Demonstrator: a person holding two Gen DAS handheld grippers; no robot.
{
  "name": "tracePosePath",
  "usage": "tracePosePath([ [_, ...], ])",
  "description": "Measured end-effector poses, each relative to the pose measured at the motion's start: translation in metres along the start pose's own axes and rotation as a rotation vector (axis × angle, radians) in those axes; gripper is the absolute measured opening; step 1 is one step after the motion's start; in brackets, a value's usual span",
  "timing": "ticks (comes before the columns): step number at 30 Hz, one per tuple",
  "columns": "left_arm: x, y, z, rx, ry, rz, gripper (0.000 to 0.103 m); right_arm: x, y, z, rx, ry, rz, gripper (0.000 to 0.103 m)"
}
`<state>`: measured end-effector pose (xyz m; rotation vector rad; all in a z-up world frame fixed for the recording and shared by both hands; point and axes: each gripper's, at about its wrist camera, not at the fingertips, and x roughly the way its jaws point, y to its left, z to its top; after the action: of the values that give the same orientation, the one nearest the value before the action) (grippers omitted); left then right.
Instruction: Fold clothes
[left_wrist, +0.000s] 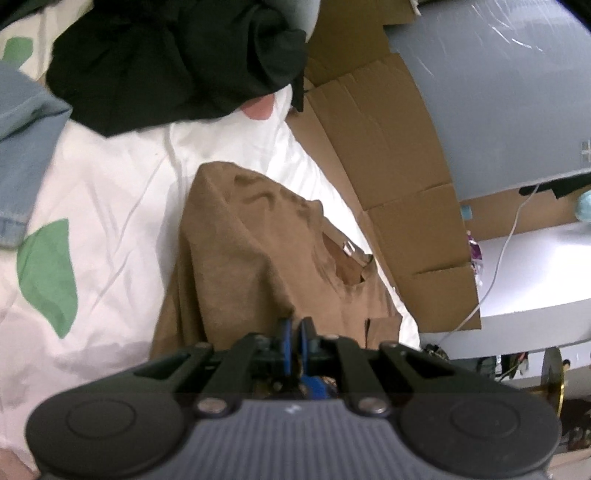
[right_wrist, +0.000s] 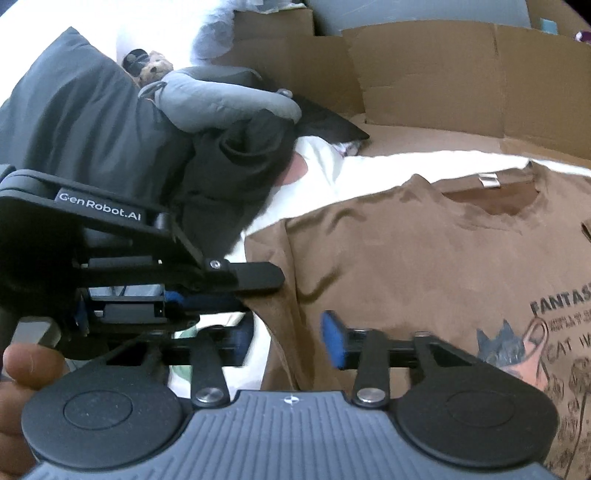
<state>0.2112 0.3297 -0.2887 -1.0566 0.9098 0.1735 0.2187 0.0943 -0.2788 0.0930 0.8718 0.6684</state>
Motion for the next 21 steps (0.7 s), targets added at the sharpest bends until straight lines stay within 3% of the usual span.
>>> tracePosePath([
  [1, 0.000, 0.000, 0.004, 0.008, -0.007, 0.015, 0.012, 0.002, 0.000, 0.001, -0.010, 0.002, -0.003, 0.003],
  [5, 0.001, 0.001, 0.022, 0.042, -0.036, 0.076, 0.036, 0.005, -0.006, 0.001, 0.010, -0.004, 0.001, 0.003],
  [15, 0.005, 0.003, 0.066, 0.130, -0.103, 0.222, 0.040, 0.002, -0.014, 0.002, 0.045, -0.016, 0.013, 0.003],
  [21, 0.036, 0.000, 0.102, 0.241, -0.069, 0.273, 0.042, -0.002, -0.020, 0.004, 0.074, -0.030, 0.010, 0.003],
])
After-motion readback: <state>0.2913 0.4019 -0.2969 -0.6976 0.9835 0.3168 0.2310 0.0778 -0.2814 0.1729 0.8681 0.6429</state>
